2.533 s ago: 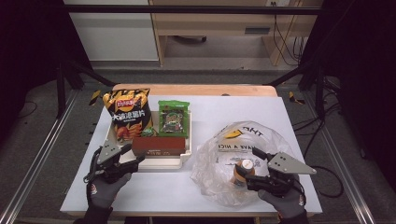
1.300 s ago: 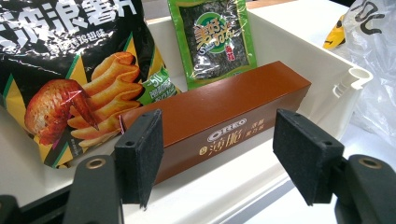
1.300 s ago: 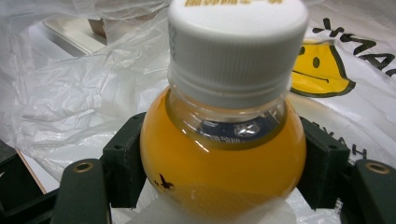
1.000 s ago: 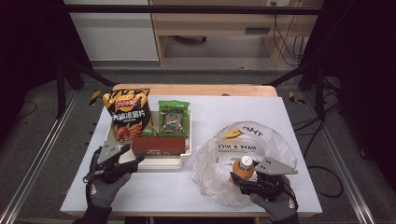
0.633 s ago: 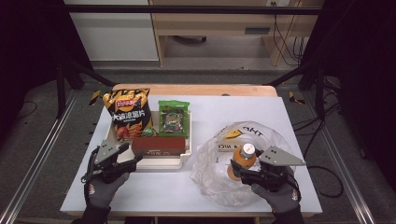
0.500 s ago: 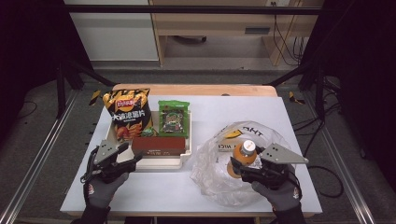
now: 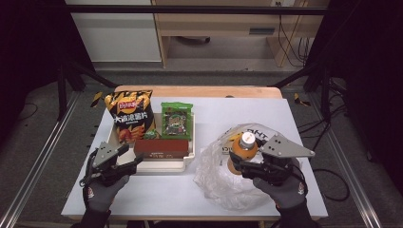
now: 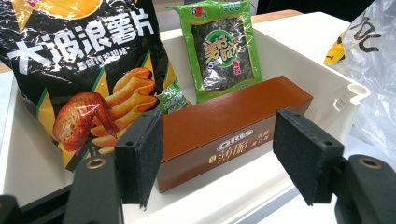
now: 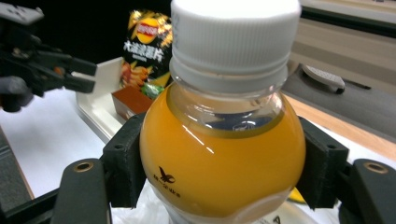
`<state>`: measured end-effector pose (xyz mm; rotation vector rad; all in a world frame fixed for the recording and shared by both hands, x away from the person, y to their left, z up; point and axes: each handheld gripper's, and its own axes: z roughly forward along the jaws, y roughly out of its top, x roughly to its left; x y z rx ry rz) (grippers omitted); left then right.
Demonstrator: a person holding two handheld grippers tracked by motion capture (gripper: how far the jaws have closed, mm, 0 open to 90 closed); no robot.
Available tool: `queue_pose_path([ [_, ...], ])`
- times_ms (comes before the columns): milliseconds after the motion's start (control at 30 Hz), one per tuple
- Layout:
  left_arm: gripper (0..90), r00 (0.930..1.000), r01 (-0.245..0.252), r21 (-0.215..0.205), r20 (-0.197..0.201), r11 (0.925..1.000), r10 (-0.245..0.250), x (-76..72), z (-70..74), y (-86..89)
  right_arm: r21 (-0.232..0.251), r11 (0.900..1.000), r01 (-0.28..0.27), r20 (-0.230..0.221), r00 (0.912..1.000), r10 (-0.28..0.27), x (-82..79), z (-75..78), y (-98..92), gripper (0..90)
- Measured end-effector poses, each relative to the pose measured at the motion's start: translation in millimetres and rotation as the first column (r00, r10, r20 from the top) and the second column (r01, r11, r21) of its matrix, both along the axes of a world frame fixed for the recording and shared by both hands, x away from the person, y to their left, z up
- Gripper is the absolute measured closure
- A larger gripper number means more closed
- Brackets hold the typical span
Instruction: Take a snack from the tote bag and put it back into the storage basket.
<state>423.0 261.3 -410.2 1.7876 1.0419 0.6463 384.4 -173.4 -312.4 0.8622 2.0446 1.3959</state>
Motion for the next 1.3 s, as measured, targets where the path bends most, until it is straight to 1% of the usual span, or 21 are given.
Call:
queue_pose_path([
  [167,33.0,1.0,-0.001,-0.001,-0.002,1.0,0.001,0.4,0.1,1.1,0.011,1.0,-0.016,0.023,0.9996,0.016,-0.5,14.3,6.1,30.6],
  [333,32.8,1.0,-0.002,-0.006,0.0,1.0,0.002,0.7,0.6,2.4,0.009,0.999,-0.038,0.032,0.9988,0.038,1.7,24.4,16.8,30.6],
  [533,32.6,0.9999,-0.009,-0.015,0.006,0.9998,0.009,0.2,3.4,6.5,0.006,0.998,-0.061,0.043,0.9972,0.061,6.3,36.8,34.6,30.6],
  [700,32.6,0.9997,-0.021,-0.03,0.016,0.9994,0.021,-0.9,7.1,11.7,0.006,0.996,-0.093,0.047,0.9946,0.092,10.8,43.4,55.3,30.6],
  [867,32.6,0.9993,-0.029,-0.035,0.024,0.999,0.03,-1.8,9.4,15.7,0.006,0.992,-0.127,0.037,0.9913,0.126,14.3,41.0,78.5,30.6],
  [1000,32.6,0.999,-0.035,-0.038,0.028,0.9987,0.036,-2.0,10.5,18.4,-0.005,0.987,-0.163,0.016,0.9865,0.163,17.1,33.8,101.9,30.6],
  [1100,32.5,0.9987,-0.042,-0.037,0.027,0.9985,0.043,-2.1,10.8,21.4,-0.019,0.983,-0.183,0.007,0.983,0.183,18.2,27.3,117.5,30.6],
  [1167,32.5,0.9984,-0.046,-0.044,0.03,0.998,0.048,-2.4,11.2,22.9,-0.018,0.981,-0.192,0.004,0.9813,0.192,18.3,22.0,126.6,30.6],
  [1300,32.4,0.998,-0.05,-0.047,0.035,0.9976,0.052,-3.1,12.2,25.3,-0.023,0.978,-0.209,-0.02,0.9779,0.208,19.3,8.2,140.6,30.6],
])
